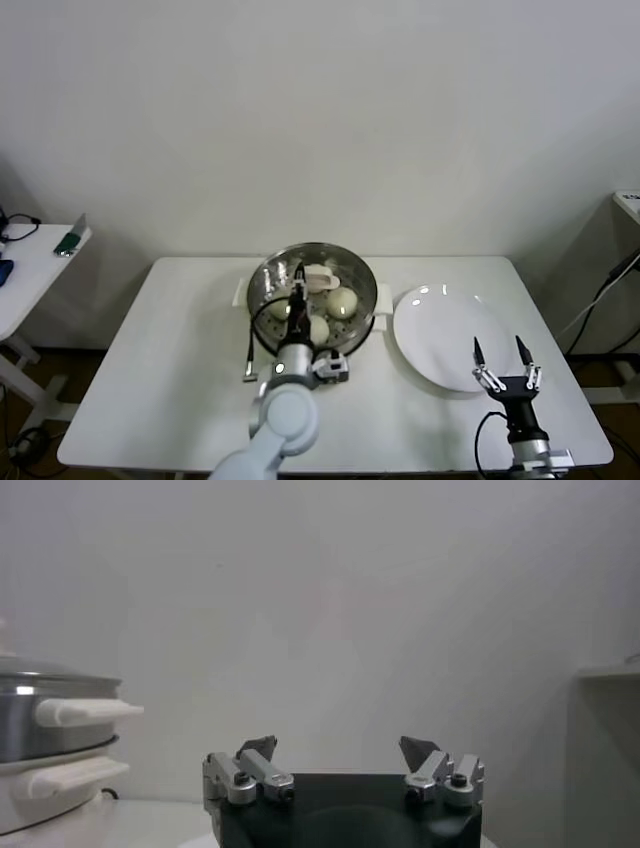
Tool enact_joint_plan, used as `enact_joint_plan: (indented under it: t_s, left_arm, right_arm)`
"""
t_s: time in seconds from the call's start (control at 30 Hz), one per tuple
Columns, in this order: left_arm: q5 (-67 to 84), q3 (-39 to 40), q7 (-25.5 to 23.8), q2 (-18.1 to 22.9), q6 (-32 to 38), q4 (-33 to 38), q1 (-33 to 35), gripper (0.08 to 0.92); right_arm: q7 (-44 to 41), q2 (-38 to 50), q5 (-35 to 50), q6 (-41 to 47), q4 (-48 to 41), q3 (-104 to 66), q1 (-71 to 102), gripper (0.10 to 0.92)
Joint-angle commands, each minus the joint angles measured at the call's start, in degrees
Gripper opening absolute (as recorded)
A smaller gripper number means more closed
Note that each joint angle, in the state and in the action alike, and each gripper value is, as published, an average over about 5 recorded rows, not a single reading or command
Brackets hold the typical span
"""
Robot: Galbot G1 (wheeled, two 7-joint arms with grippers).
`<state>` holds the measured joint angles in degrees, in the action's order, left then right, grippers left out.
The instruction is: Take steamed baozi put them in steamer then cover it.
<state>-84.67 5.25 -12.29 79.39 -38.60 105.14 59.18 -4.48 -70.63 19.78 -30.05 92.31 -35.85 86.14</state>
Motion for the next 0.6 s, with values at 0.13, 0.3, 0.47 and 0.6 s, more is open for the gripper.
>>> enact_joint_plan:
  t_s: [0.13,0.3,0.47,0.6]
  left_arm:
    - [22.16,-1.19,8.26,-9.60,1.67,17.35,5.35,0.524]
    - [38.54,-9.26,19.14,-11.42,13.73,21.81,11.30,0.662]
    - [58.28,-23.36,27.48,-8.91,25.35,22.15,18.48,0.793]
    - [73.92,-36.57,27.59,-5.34,33.53,20.96,23.82,0.820]
  right_arm:
    - [1.05,-0.06,0.25,3.64,0.00,0.96,-0.47,0.823]
    - [4.38,0.27,0.34,5.00,0.36,1.98,-0.53,0.823]
    - [6.60,2.90,0.28,4.14,1.19,4.59,-0.52,0.823]
    - [8.89,3.72,-0.86,4.52,1.55,6.15,-0.87,0.823]
